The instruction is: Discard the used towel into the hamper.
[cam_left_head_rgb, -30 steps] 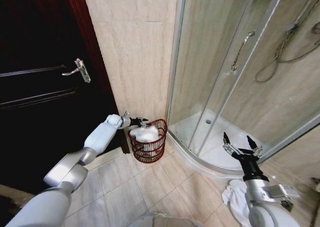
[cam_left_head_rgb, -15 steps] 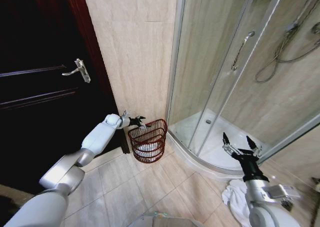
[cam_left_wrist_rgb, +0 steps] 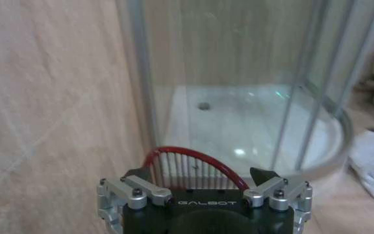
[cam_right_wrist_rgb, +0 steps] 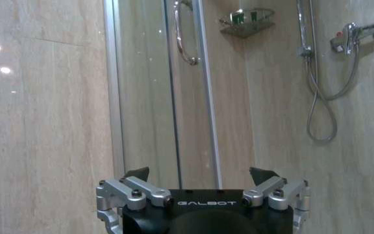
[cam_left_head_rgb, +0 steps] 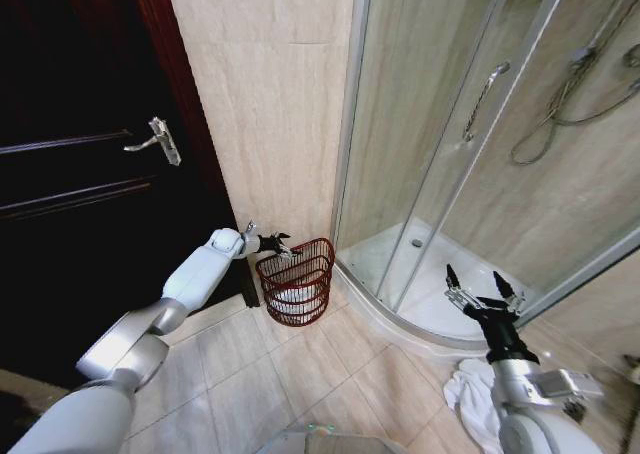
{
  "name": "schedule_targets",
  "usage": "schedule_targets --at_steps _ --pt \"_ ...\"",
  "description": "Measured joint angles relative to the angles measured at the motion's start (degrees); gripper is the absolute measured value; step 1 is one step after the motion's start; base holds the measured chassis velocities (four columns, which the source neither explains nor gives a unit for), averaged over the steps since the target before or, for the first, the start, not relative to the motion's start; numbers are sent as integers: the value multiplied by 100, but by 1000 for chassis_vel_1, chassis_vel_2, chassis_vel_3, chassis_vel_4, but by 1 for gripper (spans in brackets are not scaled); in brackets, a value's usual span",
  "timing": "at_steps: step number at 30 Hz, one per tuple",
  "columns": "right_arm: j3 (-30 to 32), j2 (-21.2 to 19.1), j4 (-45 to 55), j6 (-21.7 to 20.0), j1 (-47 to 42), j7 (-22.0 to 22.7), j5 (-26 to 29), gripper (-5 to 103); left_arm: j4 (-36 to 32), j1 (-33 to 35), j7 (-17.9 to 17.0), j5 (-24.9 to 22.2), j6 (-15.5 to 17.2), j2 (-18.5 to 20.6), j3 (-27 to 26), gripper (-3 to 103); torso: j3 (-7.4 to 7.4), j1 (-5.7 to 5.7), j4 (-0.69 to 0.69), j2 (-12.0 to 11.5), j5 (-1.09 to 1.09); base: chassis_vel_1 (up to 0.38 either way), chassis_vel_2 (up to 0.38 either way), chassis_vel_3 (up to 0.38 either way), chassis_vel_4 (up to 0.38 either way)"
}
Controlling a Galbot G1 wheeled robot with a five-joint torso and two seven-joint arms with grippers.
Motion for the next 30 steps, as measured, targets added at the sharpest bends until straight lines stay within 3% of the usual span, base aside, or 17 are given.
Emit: schedule_targets --at_steps 1,2,3,4,5,7,8,9,11,12,15,16,19,26,30 --pt "0 0 6 -8 0 1 0 100 -121 91 -234 -85 -10 12 -52 100 0 0 0 0 0 0 0 0 0" --pt "0 -2 9 -23 16 5 -1 100 -492 353 -818 -379 4 58 -198 100 0 0 -2 0 0 0 0 0 0" --pt "0 -2 9 -23 16 5 -1 100 -492 353 -818 -379 4 58 -198 100 0 0 -2 0 0 0 0 0 0" --pt "1 -2 11 -30 26 9 -1 100 -676 487 -1061 -561 22 87 -261 100 0 0 -1 0 0 0 0 0 0" --pt "1 -4 17 -53 53 21 -1 100 -1109 828 -1718 -909 50 141 -417 100 0 0 -1 0 1 0 0 0 0" --pt "-5 -15 45 -101 87 36 1 100 -1778 1416 -2600 -1219 39 201 -731 100 0 0 0 0 -2 0 0 0 0" --pt "-5 -15 45 -101 87 36 1 100 -1778 1416 -2600 -1219 39 201 -731 100 0 0 0 0 -2 0 0 0 0" --pt "-8 -21 56 -124 96 44 3 100 -2086 1680 -3022 -1272 0 218 -881 100 0 0 3 0 -2 0 0 0 0" --pt "-9 -40 93 -169 112 82 16 100 -3086 2520 -4206 -1321 -126 221 -1350 100 -1 0 4 0 1 0 0 0 0" --pt "-9 -40 93 -169 112 82 16 100 -3086 2520 -4206 -1321 -126 221 -1350 100 -1 0 4 0 1 0 0 0 0" --pt "-3 -43 116 -185 90 156 43 100 -4029 3456 -5180 -935 -367 -27 -2056 100 -1 -1 0 1 3 0 0 0 0" --pt "-3 -43 116 -185 90 156 43 100 -4029 3456 -5180 -935 -367 -27 -2056 100 -1 -1 0 1 3 0 0 0 0" --pt "-15 -44 116 -191 29 242 41 100 -4705 4442 -5393 -65 -889 -397 -2753 100 -1 -1 2 0 -1 0 0 0 0" --pt "14 -66 39 -140 -73 282 28 100 -5797 5863 -5727 574 -1193 -1024 -3713 100 -1 -1 1 1 2 0 0 0 0" --pt "-29 -103 9 -133 -99 255 -40 100 -5941 6206 -5965 783 -1409 -1183 -4085 100 -1 -1 1 1 0 0 0 0 0"
